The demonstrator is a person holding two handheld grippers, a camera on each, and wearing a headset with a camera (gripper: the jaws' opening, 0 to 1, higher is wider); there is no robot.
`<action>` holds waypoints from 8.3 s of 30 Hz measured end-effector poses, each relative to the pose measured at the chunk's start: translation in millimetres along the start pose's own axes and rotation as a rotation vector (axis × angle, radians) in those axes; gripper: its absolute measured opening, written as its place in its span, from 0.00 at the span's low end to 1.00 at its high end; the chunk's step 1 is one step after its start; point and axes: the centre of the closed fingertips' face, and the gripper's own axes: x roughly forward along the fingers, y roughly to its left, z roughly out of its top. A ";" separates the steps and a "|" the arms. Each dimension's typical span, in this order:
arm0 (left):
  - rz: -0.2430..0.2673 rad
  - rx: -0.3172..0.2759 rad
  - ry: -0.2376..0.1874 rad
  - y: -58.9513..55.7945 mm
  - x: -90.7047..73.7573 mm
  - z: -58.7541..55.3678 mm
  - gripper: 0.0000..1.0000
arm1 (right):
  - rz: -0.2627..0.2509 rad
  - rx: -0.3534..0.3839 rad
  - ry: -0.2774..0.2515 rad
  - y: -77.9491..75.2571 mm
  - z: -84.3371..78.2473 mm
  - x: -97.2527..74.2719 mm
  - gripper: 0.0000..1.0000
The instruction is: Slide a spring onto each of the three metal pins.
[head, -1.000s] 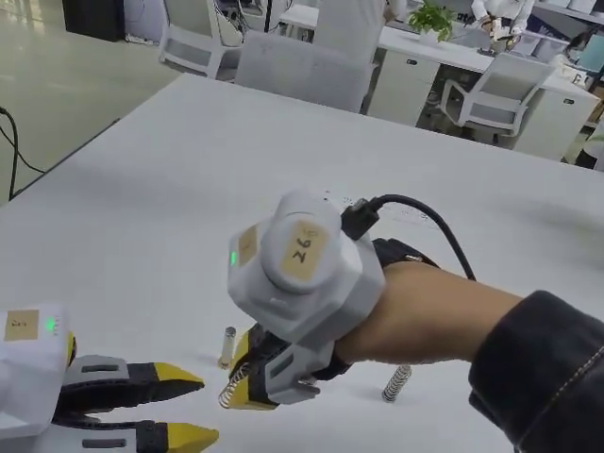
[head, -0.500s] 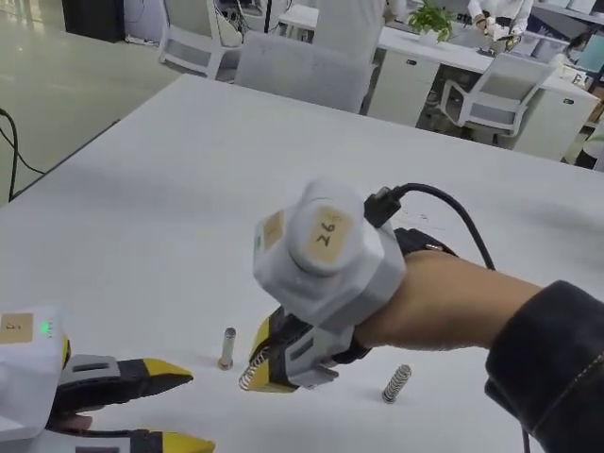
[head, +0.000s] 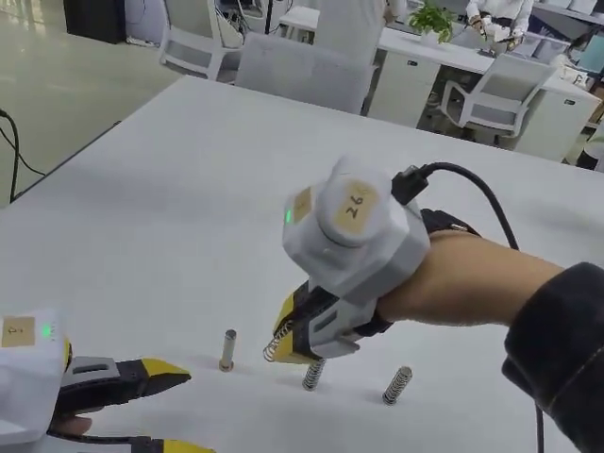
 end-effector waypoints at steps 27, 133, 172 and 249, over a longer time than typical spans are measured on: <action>0.009 -0.013 0.002 0.7 0.5 -6.0 0.47 | 0.006 -0.064 0.048 -23.8 14.9 14.6 0.08; 0.009 -0.018 0.028 1.3 3.7 -16.3 0.46 | 0.133 -0.040 0.175 -22.7 -5.1 111.5 0.09; 0.023 -0.013 0.035 2.6 0.2 -14.8 0.46 | 0.111 0.081 0.109 -23.6 -21.7 97.1 0.26; 0.021 0.030 0.051 12.9 1.0 0.5 0.48 | -0.153 0.397 -0.140 -35.7 -95.1 20.7 0.62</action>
